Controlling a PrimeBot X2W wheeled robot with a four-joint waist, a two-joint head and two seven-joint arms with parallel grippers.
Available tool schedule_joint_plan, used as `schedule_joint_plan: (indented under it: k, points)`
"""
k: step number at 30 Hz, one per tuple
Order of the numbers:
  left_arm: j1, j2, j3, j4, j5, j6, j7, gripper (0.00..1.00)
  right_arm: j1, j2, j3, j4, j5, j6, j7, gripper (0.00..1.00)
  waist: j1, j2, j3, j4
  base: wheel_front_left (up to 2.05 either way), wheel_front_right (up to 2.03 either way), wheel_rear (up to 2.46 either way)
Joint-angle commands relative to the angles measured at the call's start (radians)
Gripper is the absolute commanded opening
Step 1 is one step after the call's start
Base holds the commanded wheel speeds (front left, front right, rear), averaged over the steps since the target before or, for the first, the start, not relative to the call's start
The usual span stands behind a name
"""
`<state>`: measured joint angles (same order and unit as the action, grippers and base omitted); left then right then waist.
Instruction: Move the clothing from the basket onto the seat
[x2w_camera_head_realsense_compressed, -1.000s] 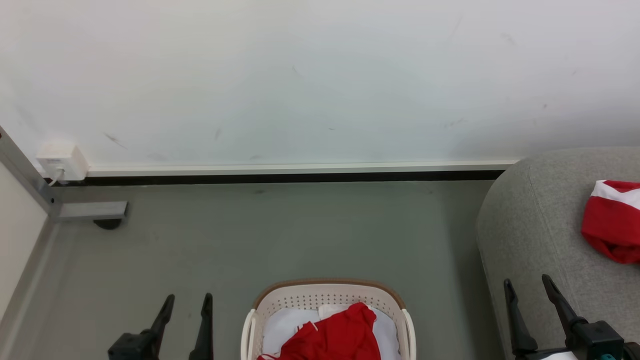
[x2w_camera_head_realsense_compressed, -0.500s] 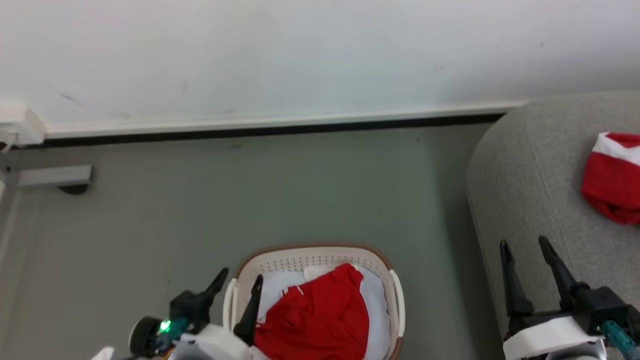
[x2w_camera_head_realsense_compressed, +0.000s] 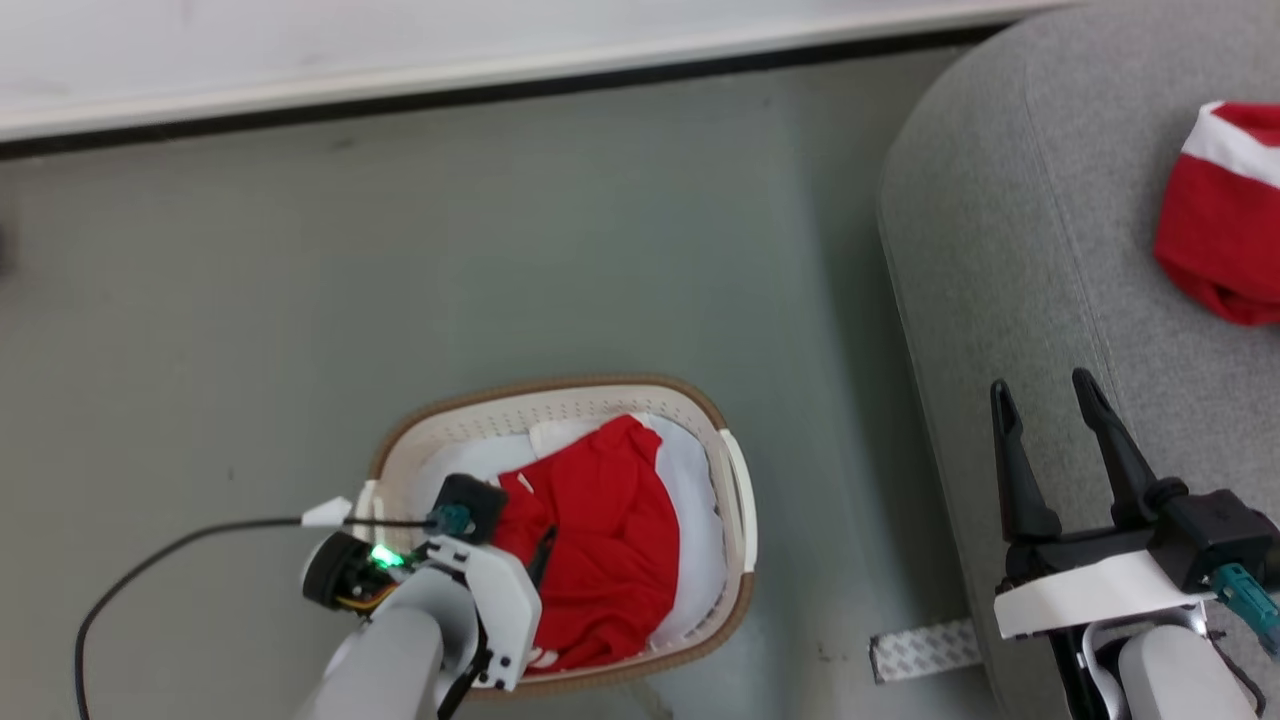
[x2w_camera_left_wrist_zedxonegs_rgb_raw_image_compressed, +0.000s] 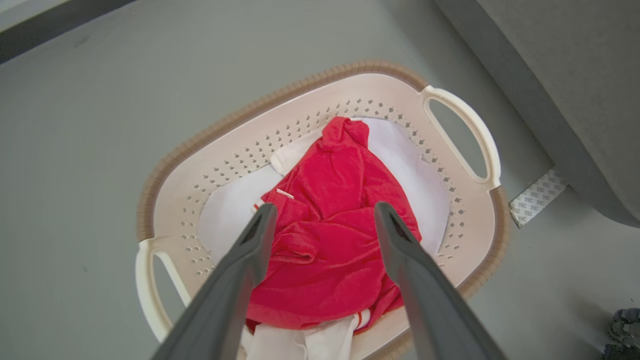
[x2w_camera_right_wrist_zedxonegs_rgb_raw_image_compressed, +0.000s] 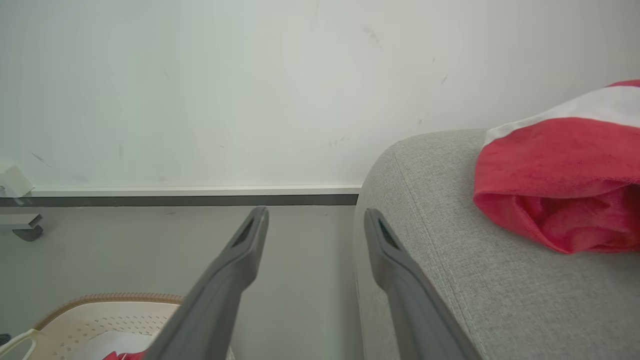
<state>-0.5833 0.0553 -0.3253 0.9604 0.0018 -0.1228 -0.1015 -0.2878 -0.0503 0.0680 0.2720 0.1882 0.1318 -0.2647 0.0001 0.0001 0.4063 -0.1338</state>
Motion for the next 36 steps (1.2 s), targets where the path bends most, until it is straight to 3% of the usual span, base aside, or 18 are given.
schedule_joint_plan:
  k: [1, 15, 21, 28, 29, 30, 31, 36]
  points:
    - [-0.042, 0.003, -0.011, 0.036, 0.013, 0.001, 0.027, 1.00, -0.025, 0.000, 0.005, -0.012, 0.012, -0.002, 0.000, 1.00, -0.0001, -0.0001, 0.074, -0.041, 0.00, 0.00, 0.00]
    - [-0.311, 0.014, -0.059, 0.238, 0.030, 0.056, 0.110, 1.00, -0.137, 0.000, 0.069, -0.147, 0.062, -0.002, 0.000, 1.00, -0.0001, -0.0001, 0.364, -0.096, 0.00, 0.00, 0.00]
    - [-0.378, 0.044, -0.068, 0.289, 0.037, 0.096, 0.147, 1.00, -0.151, -0.001, 0.092, -0.198, 0.073, -0.002, 0.000, 1.00, -0.0001, -0.0001, 0.433, -0.110, 0.00, 0.00, 0.00]
    - [-0.412, 0.062, -0.069, 0.313, 0.018, 0.112, 0.175, 1.00, -0.148, 0.000, 0.113, -0.242, 0.078, -0.002, 0.000, 1.00, -0.0001, -0.0001, 0.488, -0.134, 0.01, 0.01, 0.01]
    - [-0.413, 0.063, -0.071, 0.315, 0.016, 0.108, 0.176, 0.56, -0.145, 0.000, 0.111, -0.247, 0.077, -0.002, 0.000, 1.00, -0.0001, -0.0001, 0.491, -0.133, 0.11, 0.11, 0.11]
    - [-0.415, 0.062, -0.072, 0.316, 0.013, 0.105, 0.175, 0.20, -0.141, 0.000, 0.109, -0.249, 0.073, -0.002, 0.001, 1.00, -0.0001, -0.0001, 0.493, -0.130, 0.07, 0.07, 0.07]
    - [-0.416, 0.061, -0.074, 0.317, 0.011, 0.102, 0.170, 0.00, -0.136, 0.000, 0.106, -0.250, 0.068, -0.002, 0.001, 1.00, -0.0001, -0.0001, 0.494, -0.126, 0.00, 0.00, 0.00]
    - [-0.391, 0.046, -0.080, 0.322, 0.000, 0.073, 0.160, 0.00, -0.116, 0.000, 0.093, -0.232, 0.066, -0.002, 0.001, 1.00, -0.0001, -0.0001, 0.457, -0.100, 0.00, 0.00, 0.00]
